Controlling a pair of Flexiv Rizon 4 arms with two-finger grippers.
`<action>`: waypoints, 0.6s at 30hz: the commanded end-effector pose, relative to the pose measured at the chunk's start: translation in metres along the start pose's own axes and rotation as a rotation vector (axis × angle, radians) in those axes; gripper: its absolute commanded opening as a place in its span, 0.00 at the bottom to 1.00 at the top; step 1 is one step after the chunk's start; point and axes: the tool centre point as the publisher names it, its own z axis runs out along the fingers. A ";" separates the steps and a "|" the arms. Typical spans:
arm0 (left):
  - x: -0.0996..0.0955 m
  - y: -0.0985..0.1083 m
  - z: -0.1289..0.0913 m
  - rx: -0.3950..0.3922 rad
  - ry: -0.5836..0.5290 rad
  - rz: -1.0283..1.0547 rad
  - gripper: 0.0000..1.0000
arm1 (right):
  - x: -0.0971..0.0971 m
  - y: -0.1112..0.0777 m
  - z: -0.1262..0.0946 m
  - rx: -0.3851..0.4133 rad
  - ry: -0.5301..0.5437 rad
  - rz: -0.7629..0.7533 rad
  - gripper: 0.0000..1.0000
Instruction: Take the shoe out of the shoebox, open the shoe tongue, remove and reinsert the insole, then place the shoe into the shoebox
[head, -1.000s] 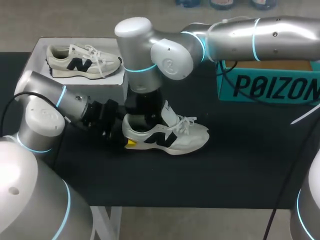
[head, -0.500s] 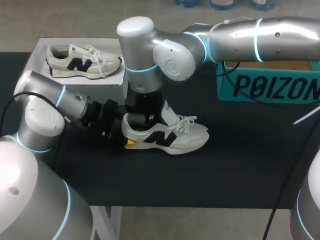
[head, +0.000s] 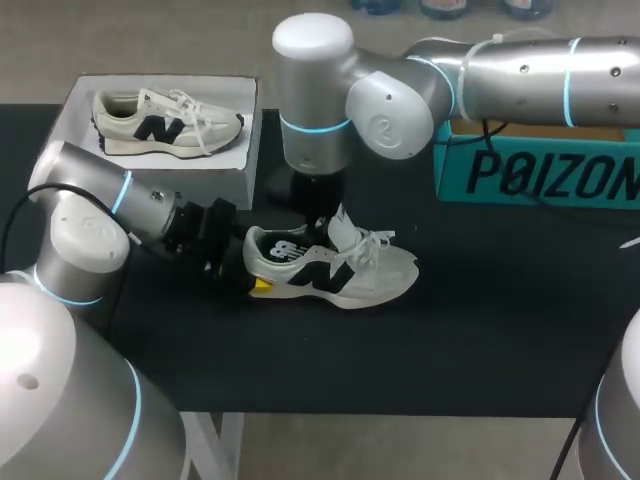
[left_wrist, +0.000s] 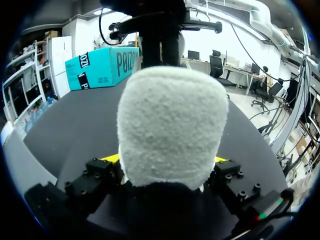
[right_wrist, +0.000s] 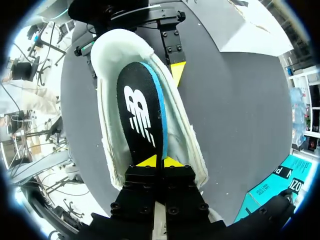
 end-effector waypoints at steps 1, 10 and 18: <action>-0.001 0.004 0.003 0.000 -0.002 0.000 0.00 | -0.004 -0.015 -0.013 -0.131 -0.007 0.016 0.00; -0.001 0.004 0.003 0.000 -0.002 0.000 0.00 | -0.018 0.000 -0.028 -0.315 0.011 0.058 0.00; -0.001 0.004 0.003 0.000 -0.002 0.000 0.00 | -0.021 0.042 -0.049 -0.486 0.035 0.037 0.00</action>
